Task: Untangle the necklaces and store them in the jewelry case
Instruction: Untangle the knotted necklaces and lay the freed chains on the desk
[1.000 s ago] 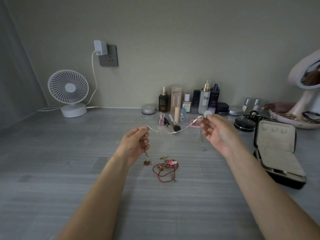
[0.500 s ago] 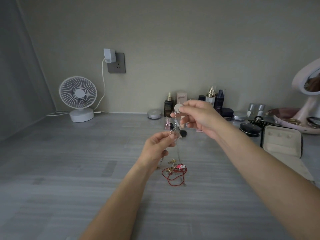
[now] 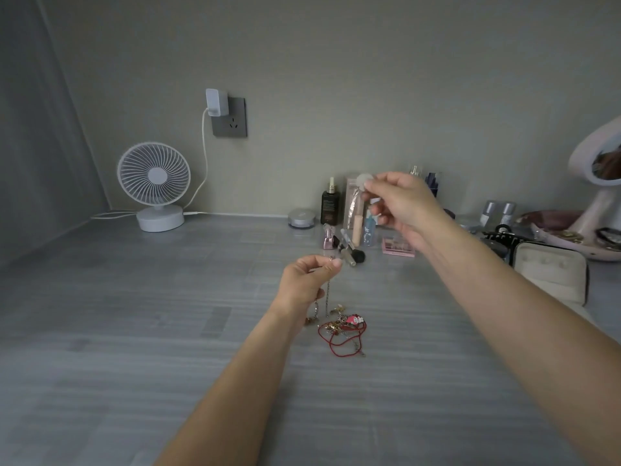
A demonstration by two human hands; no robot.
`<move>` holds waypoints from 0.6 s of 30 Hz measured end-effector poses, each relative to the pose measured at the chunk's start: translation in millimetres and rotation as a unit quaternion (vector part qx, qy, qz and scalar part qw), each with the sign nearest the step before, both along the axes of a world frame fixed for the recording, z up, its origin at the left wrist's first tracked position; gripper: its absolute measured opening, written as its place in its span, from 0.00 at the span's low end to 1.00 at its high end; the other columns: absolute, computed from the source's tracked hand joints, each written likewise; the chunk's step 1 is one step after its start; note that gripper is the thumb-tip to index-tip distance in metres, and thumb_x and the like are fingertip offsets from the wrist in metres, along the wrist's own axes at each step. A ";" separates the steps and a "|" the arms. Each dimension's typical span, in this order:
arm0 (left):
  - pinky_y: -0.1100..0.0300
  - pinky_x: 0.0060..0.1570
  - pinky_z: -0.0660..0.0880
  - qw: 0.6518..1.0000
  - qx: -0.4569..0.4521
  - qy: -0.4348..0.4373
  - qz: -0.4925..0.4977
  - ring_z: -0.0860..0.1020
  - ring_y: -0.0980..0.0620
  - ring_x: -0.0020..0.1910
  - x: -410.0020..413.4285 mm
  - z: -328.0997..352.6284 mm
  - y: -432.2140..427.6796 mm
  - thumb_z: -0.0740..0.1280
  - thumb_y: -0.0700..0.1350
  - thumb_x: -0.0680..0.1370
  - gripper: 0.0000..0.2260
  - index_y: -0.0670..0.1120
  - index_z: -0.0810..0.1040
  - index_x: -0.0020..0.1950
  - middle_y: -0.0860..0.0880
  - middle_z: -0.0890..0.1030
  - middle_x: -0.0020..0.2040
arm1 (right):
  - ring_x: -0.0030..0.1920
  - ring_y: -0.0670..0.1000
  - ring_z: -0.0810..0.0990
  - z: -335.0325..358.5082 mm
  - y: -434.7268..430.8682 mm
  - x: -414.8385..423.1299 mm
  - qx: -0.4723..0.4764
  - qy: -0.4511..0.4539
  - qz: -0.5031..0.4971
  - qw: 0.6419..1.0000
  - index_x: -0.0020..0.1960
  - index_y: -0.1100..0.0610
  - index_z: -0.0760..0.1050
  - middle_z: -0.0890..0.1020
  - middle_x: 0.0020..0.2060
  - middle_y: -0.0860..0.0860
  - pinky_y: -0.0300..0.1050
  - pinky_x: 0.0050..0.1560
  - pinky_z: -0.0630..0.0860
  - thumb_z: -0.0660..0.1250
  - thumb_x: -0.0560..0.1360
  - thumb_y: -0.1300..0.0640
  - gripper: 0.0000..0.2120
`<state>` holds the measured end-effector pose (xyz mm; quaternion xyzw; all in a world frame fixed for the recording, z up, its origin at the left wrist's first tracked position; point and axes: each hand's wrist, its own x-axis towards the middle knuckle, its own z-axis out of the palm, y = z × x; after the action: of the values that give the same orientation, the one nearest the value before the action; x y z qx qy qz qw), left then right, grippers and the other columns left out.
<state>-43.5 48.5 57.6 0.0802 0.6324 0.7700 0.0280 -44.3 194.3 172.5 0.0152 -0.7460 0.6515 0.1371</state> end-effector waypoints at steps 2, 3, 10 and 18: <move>0.64 0.33 0.67 1.000 -0.012 -0.007 -0.006 0.70 0.57 0.34 -0.4 -0.5 -0.3 0.72 0.43 0.72 0.08 0.48 0.76 0.35 0.54 0.75 0.33 | 0.24 0.43 0.71 5.2 5.8 -1.8 -0.025 0.006 -0.013 1.000 0.42 0.55 0.75 0.80 0.34 0.49 0.35 0.24 0.65 0.63 0.76 0.60 0.06; 0.64 0.33 0.67 1.000 -0.013 -0.009 -0.009 0.71 0.58 0.33 -0.9 -0.8 -0.6 0.72 0.43 0.72 0.07 0.48 0.76 0.35 0.54 0.74 0.33 | 0.23 0.43 0.71 7.6 8.6 -3.1 -0.032 0.009 -0.019 0.999 0.41 0.54 0.75 0.80 0.33 0.49 0.35 0.24 0.66 0.63 0.76 0.60 0.07; 0.65 0.31 0.67 0.999 0.025 -0.016 -0.042 0.73 0.57 0.32 -4.4 0.4 -6.8 0.69 0.43 0.73 0.02 0.46 0.80 0.41 0.54 0.80 0.32 | 0.22 0.42 0.73 16.3 17.4 -4.4 -0.037 0.034 -0.019 0.999 0.40 0.53 0.74 0.81 0.34 0.48 0.34 0.23 0.68 0.63 0.77 0.59 0.07; 0.64 0.32 0.67 0.997 0.035 -0.019 -0.067 0.72 0.57 0.29 -9.6 -0.9 -14.5 0.65 0.43 0.76 0.05 0.45 0.80 0.44 0.54 0.78 0.30 | 0.23 0.42 0.72 21.2 29.2 -2.0 -0.063 0.053 -0.035 0.996 0.41 0.53 0.75 0.80 0.35 0.49 0.34 0.23 0.67 0.65 0.75 0.59 0.05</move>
<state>-53.1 34.0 56.7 0.1084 0.5979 0.7893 0.0884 -46.3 223.5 193.8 0.0147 -0.6955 0.6901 0.1995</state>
